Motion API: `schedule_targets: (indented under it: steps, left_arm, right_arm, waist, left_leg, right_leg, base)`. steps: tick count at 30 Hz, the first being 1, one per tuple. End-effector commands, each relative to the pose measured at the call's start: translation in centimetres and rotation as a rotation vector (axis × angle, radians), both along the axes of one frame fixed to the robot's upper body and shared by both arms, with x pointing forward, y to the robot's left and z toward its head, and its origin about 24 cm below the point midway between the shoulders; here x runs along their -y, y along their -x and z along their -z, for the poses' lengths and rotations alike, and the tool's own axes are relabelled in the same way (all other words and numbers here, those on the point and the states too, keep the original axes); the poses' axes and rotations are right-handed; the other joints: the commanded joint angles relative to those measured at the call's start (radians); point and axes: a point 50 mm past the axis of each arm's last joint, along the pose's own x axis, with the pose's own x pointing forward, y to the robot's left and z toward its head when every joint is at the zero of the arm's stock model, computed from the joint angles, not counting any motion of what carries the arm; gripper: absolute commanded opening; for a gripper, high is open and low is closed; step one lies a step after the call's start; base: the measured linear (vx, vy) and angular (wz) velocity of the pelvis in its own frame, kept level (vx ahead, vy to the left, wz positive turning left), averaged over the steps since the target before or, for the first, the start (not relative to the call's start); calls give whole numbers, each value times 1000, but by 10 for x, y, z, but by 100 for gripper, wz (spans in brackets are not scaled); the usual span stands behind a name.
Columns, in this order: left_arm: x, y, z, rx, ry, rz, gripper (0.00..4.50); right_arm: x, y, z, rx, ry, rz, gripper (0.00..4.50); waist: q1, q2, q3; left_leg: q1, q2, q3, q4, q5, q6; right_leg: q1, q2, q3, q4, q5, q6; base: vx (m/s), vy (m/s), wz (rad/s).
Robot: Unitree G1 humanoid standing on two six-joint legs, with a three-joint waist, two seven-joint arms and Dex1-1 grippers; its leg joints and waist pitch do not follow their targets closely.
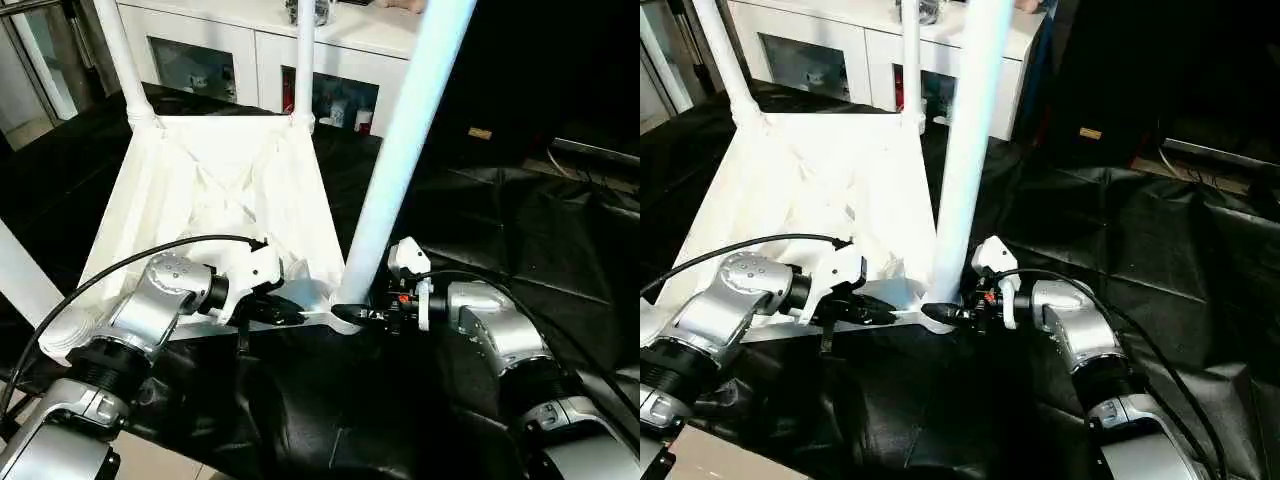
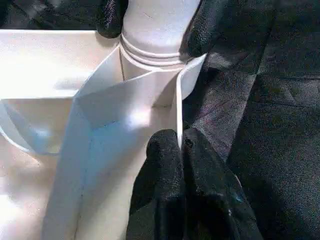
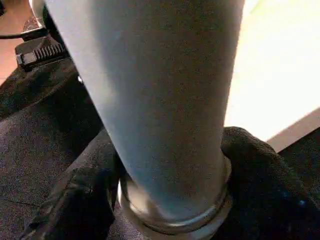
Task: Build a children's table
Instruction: Rotate leg to tighten
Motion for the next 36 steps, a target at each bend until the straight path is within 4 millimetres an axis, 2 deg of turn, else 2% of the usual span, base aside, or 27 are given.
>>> schedule_targets:
  steps: [1,4,6,7,8,10,12,13,14,15,17,18,19,23,25,28,31,32,34,36]
  left_arm:
    - [-1,1,8,-18,-2,-48,0]
    - [2,-5,7,7,9,-111,0]
    - [13,-15,6,51,44,-223,0]
    - [20,-17,5,63,59,-257,0]
    - [26,-20,4,73,73,-286,0]
    - [34,-21,4,73,81,-305,0]
    - [45,-22,5,71,91,-327,0]
    - [59,-23,5,65,105,-350,0]
    - [67,-23,6,64,109,-362,0]
    - [67,-23,6,64,109,-362,0]
    - [80,-22,6,62,114,-360,0]
    - [80,-22,6,62,114,-360,0]
    - [86,-21,5,64,118,-319,0]
    - [83,-17,2,82,129,-230,0]
    - [77,-15,2,74,131,-199,0]
    - [68,-11,0,72,132,-136,0]
    - [59,-8,-2,69,138,-71,0]
    - [56,-6,-3,54,142,-50,0]
    - [52,-3,-4,48,143,-14,0]
    - [45,-1,-4,35,136,22,0]
  right_arm:
    - [0,-2,-1,-5,3,5,275]
    - [-1,-3,4,-11,12,55,266]
    - [-4,-6,15,-9,52,204,264]
    - [-7,-7,20,-19,64,265,264]
    - [-9,-8,25,-31,74,321,263]
    - [-13,-8,28,-39,75,374,263]
    - [-20,-10,30,-50,72,444,263]
    - [-31,-12,32,-71,61,530,263]
    - [-40,-12,32,-74,51,542,263]
    - [-40,-12,32,-74,51,542,263]
    - [-57,-11,28,-41,35,512,263]
    - [-57,-11,28,-41,35,512,298]
    - [-66,-11,22,-25,-2,481,319]
    - [-63,-13,15,-27,-51,445,343]
    - [-54,-14,12,-4,-41,415,376]
    - [-42,-12,9,16,-31,336,379]
    - [-31,-7,6,24,-32,235,379]
    - [-26,-5,5,21,-34,194,379]
    - [-21,-3,3,17,-32,147,379]
    - [-14,0,1,14,-25,93,379]
  waist:
    - [0,2,-63]
    - [-1,-1,-60]
    - [-4,-1,-57]
    - [-6,-4,-59]
    - [-8,-4,-57]
    - [-9,-5,-57]
    - [-7,-5,-58]
    - [-9,-2,-57]
    - [-10,5,-58]
    - [-13,0,-58]
    - [-12,5,-60]
    - [-12,4,-60]
    - [-12,6,-60]
    - [-11,13,-63]
    - [-12,11,-64]
    - [-10,12,-66]
    - [-4,14,-68]
    - [-5,19,-68]
    - [-2,17,-70]
    - [-3,14,-69]
  left_leg:
    - [7,29,-4,-70,-199,19]
    - [8,29,-5,-71,-213,16]
    - [10,28,-6,-73,-230,7]
    - [9,26,-7,-72,-230,-3]
    - [11,26,-7,-73,-234,-7]
    - [13,26,-9,-73,-248,-6]
    - [11,25,-9,-73,-244,-2]
    - [12,25,-8,-73,-245,-1]
    - [13,25,-10,-75,-248,-6]
    - [10,24,-10,-76,-249,-10]
    - [12,23,-10,-74,-261,-4]
    - [11,23,-9,-74,-259,0]
    - [10,23,-9,-75,-259,5]
    - [6,22,-11,-77,-249,13]
    - [5,23,-9,-77,-246,13]
    - [4,25,-8,-76,-231,22]
    - [8,26,-5,-73,-208,32]
    - [6,27,-5,-74,-203,34]
    - [5,29,-5,-72,-181,44]
    - [1,30,-3,-73,-173,49]
  right_leg:
    - [47,-82,50,-74,-278,-190]
    - [45,-84,51,-81,-327,-175]
    - [40,-83,50,-85,-371,-164]
    - [43,-84,49,-86,-390,-156]
    - [38,-86,50,-89,-416,-148]
    - [38,-86,49,-97,-460,-129]
    - [38,-87,49,-98,-463,-117]
    - [34,-84,50,-98,-453,-118]
    - [34,-84,49,-98,-451,-118]
    - [37,-83,48,-98,-449,-116]
    - [35,-83,48,-100,-447,-113]
    - [35,-83,49,-101,-440,-113]
    - [34,-82,49,-102,-431,-114]
    - [40,-81,49,-97,-394,-118]
    - [41,-80,50,-94,-369,-125]
    - [43,-79,51,-89,-322,-142]
    - [43,-79,52,-84,-266,-168]
    - [45,-78,52,-83,-241,-177]
    - [50,-78,51,-74,-181,-197]
    - [51,-77,50,-72,-168,-204]
  base:
    - [0,0,0]
    - [0,0,0]
    - [0,0,0]
    - [0,0,0]
    - [0,0,0]
    - [0,0,0]
    - [0,0,0]
    - [0,0,0]
    - [0,0,0]
    - [0,0,0]
    - [0,0,0]
    - [0,0,0]
    - [0,0,0]
    - [0,0,0]
    - [0,0,0]
    - [0,0,0]
    - [0,0,0]
    - [0,0,0]
    - [0,0,0]
    - [0,0,0]
